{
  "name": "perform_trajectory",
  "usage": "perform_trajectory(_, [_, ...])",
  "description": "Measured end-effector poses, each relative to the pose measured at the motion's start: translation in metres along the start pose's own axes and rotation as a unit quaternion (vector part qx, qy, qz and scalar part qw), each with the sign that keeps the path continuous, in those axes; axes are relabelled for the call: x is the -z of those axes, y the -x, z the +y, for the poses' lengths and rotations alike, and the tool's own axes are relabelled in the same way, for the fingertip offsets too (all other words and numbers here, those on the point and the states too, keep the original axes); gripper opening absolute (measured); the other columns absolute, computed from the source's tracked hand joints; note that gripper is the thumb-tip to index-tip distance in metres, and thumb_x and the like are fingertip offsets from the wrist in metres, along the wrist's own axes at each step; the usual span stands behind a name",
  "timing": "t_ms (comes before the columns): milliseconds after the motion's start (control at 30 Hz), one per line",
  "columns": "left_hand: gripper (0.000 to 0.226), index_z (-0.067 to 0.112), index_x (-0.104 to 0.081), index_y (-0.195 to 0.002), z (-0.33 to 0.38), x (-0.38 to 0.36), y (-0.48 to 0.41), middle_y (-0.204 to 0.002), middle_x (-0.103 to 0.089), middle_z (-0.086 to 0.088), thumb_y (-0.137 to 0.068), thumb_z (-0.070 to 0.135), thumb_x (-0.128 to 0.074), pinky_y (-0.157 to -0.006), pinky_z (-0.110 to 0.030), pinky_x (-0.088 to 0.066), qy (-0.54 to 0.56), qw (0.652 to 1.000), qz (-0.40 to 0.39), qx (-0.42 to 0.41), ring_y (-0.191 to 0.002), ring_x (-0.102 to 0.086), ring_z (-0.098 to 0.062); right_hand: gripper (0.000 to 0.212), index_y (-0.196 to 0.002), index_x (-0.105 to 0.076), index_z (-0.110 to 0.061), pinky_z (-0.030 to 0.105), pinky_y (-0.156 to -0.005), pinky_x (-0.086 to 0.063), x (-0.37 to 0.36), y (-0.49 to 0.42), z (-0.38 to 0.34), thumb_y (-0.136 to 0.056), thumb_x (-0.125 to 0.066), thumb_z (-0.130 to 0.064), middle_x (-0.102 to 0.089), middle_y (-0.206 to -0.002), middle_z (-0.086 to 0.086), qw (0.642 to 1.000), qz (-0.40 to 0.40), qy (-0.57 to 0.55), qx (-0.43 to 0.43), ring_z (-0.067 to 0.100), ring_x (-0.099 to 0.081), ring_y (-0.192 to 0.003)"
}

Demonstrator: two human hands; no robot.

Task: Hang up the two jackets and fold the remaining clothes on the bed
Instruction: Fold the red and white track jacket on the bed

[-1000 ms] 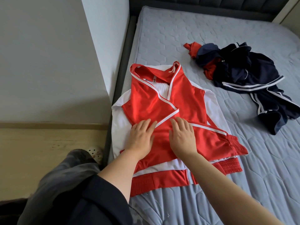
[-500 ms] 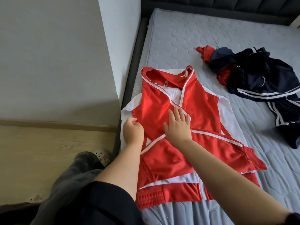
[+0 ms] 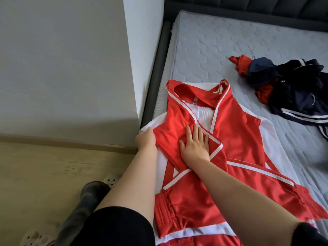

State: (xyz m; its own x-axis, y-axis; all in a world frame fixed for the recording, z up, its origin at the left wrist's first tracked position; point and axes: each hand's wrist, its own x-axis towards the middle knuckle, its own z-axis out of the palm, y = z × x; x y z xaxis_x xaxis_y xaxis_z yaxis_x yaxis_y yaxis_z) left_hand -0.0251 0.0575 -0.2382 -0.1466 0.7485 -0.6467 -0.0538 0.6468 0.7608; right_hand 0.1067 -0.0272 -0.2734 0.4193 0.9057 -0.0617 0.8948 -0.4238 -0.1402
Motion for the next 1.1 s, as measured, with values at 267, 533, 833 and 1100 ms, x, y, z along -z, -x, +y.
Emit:
perform_trajectory(267, [0.046,-0.006,-0.058,-0.115,-0.007,0.01,-0.012,-0.12,-0.061,-0.019,-0.096,0.034,-0.048,-0.096,-0.035,-0.045,0.012,0.993,0.115,0.029,-0.113,-0.057,-0.031,0.066,-0.152,-0.005,-0.019,0.041,-0.116,0.005,-0.008,-0.004,-0.001,-0.095,-0.025,-0.047,-0.004,-0.159,0.007,0.999,0.027,-0.015,-0.023,0.021,0.002,-0.146])
perform_trajectory(533, [0.025,-0.001,-0.055,-0.103,0.01,0.001,0.025,-0.104,-0.055,-0.016,-0.08,0.003,-0.063,-0.08,-0.029,-0.039,-0.089,0.902,0.166,-0.388,-0.092,-0.054,-0.029,0.063,-0.151,-0.012,-0.013,0.039,-0.117,-0.007,0.01,-0.005,-0.003,-0.098,-0.022,-0.048,-0.011,-0.157,0.013,1.0,-0.025,-0.013,0.004,0.027,-0.007,-0.145])
perform_trajectory(833, [0.045,0.008,-0.062,-0.123,0.014,-0.047,0.021,-0.133,-0.055,-0.01,-0.081,0.001,-0.048,-0.109,-0.031,-0.026,-0.392,0.759,-0.117,-0.507,-0.13,-0.039,-0.027,0.023,-0.097,-0.058,0.004,0.04,-0.076,-0.035,0.092,-0.078,0.016,-0.094,-0.037,-0.004,-0.058,-0.1,0.021,0.969,0.19,-0.155,0.006,0.037,-0.051,-0.094])
perform_trajectory(1100, [0.055,0.023,-0.029,-0.146,0.0,-0.071,-0.011,-0.155,-0.023,0.001,-0.093,0.026,-0.043,-0.116,-0.045,-0.004,-0.529,0.688,-0.058,-0.494,-0.146,-0.006,-0.02,0.052,-0.132,-0.045,-0.006,0.037,-0.103,-0.034,0.101,-0.145,-0.001,-0.086,-0.059,-0.026,-0.047,-0.131,0.011,0.984,0.092,-0.104,0.113,0.028,-0.042,-0.122])
